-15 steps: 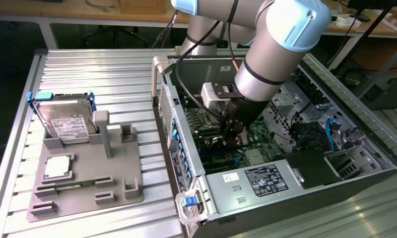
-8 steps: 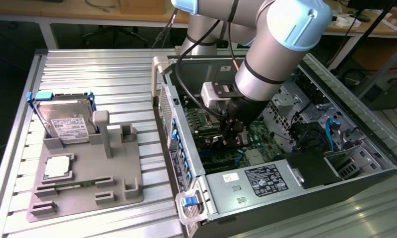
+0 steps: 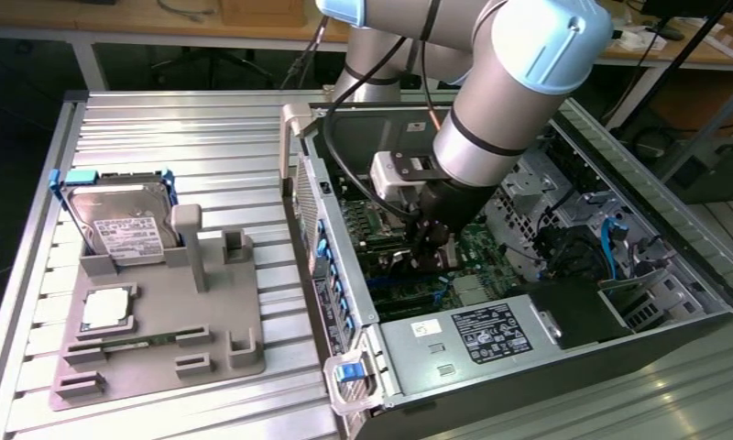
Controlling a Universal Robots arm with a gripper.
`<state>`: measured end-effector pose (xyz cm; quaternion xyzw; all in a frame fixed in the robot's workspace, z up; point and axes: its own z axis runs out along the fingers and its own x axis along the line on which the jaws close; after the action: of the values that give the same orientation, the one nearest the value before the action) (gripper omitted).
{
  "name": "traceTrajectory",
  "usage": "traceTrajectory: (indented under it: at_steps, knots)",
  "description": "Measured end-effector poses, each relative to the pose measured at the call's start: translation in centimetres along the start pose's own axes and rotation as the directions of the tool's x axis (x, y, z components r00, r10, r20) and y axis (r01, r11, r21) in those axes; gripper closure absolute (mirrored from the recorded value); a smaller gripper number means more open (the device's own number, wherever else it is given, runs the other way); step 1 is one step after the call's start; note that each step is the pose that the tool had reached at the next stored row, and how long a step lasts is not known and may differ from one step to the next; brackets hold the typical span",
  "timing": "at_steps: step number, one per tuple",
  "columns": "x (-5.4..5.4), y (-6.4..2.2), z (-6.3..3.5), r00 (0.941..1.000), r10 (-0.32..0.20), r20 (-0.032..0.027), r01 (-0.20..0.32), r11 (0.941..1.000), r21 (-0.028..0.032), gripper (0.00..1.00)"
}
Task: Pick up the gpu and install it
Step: 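Insert the gpu into the slot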
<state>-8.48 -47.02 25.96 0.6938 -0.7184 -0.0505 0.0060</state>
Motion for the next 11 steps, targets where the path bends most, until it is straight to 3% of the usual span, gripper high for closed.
traceTrajectory:
  at_steps: [11]
  knots:
    - [-0.1, -0.03, 0.49, 1.0, 0.0, -0.0001, 0.0, 1.0, 0.0, 0.73]
